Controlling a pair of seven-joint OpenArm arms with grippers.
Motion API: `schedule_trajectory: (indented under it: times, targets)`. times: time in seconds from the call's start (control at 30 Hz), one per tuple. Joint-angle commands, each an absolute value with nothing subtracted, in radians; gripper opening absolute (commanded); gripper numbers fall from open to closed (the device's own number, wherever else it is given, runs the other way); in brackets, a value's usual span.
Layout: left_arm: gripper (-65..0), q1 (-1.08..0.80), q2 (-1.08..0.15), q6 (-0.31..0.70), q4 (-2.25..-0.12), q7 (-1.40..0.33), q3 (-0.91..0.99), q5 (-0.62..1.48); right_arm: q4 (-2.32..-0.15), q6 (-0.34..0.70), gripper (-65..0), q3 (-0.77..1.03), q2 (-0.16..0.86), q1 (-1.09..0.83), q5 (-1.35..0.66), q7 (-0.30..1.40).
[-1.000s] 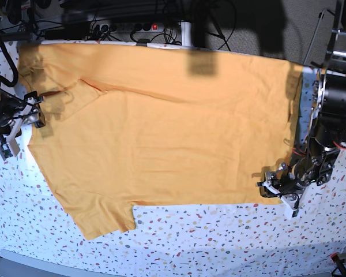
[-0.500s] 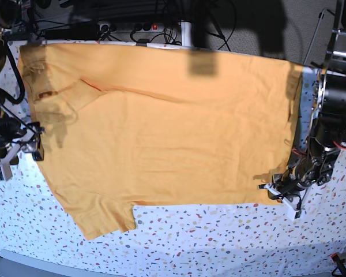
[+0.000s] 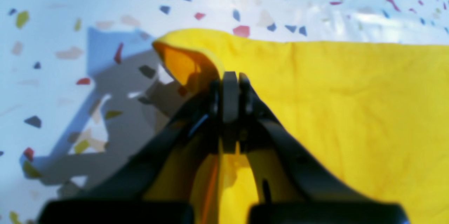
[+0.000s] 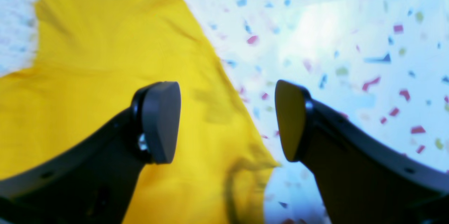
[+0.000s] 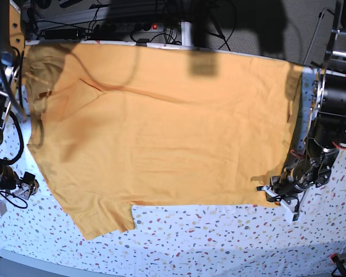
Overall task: Fold the T-shirt properly
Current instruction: 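Move the right gripper along the shirt side and grasp the hem corner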
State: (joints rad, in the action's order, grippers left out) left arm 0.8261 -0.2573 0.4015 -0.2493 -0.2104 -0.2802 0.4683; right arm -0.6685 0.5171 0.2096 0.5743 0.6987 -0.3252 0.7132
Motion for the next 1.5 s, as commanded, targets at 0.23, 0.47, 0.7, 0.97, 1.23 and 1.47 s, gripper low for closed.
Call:
schedule_trajectory:
  times: [0.23, 0.47, 0.7, 0.97, 1.23, 1.47]
  targets:
    - [-65.0, 0.865, -0.264, 0.412, -0.269, -0.186, -0.276, 0.475, -0.400, 0.543, -23.4, 0.044, 0.535, 0.834, -0.186, 0.481]
    - [-65.0, 0.865, -0.264, 0.412, -0.269, -0.185, -0.276, 0.475, -0.400, 0.508, -23.5, 0.043, 0.480, 0.834, -0.180, 0.403]
    - [-65.0, 0.865, -0.264, 0.412, -0.269, -0.194, -0.276, 0.475, -0.400, 0.467, -23.5, 0.043, 0.441, 0.827, -0.103, 0.381]
    - [-65.0, 0.865, -0.264, 0.412, -0.269, -0.193, -0.276, 0.475, -0.400, 0.426, -23.5, 0.043, 0.436, 0.762, -0.029, 0.326]
    - [-65.0, 0.865, -0.264, 0.412, -0.269, -0.207, -0.276, 0.475, -0.400, 0.307, -23.5, 0.049, 0.454, 0.769, -0.008, 0.239]
    - [-65.0, 0.865, -0.264, 0.412, -0.270, -0.208, -0.276, 0.475, -0.400, 0.311, -23.5, 0.053, 0.467, 0.767, -0.007, 0.226]
